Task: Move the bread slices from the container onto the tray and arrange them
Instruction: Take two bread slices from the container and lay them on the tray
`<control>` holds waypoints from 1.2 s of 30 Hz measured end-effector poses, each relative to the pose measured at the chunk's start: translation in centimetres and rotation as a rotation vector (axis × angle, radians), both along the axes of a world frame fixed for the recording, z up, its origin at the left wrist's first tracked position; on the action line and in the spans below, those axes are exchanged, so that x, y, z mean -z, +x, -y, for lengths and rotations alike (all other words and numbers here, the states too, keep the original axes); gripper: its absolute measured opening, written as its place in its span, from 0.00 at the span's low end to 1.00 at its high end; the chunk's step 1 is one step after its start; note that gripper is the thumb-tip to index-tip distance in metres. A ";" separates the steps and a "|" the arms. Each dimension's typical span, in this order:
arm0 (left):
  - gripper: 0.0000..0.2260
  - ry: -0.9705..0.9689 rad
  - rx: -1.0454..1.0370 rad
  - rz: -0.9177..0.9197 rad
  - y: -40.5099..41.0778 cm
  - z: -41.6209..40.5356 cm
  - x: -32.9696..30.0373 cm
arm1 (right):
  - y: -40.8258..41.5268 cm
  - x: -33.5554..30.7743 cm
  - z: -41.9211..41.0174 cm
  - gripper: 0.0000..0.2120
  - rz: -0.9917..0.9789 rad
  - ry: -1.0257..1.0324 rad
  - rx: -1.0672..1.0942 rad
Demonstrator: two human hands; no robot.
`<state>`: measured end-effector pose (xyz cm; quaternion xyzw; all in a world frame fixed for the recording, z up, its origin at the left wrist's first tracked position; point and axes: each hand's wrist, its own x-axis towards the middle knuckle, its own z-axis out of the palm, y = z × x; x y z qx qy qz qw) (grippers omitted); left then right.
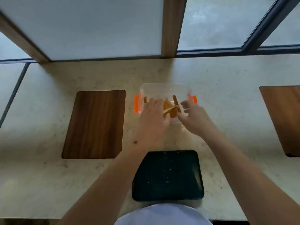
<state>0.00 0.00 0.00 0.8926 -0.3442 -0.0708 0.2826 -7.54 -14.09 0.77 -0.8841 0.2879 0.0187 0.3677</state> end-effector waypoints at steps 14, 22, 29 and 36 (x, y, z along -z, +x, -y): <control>0.09 0.575 0.189 -0.100 5.7 8.0 5.7 | 8.0 4.9 3.2 0.31 -0.477 0.070 -0.036; 0.08 0.362 0.008 -0.058 6.9 7.7 4.9 | 8.6 6.1 3.7 0.19 -0.429 -0.065 -0.040; 0.03 0.147 -0.034 -0.041 7.8 6.1 0.7 | 9.5 6.4 4.2 0.25 -0.450 -0.191 -0.114; 0.04 -0.257 -0.255 -0.394 4.2 0.5 -3.4 | 7.6 2.0 3.1 0.03 -0.201 -0.245 -0.042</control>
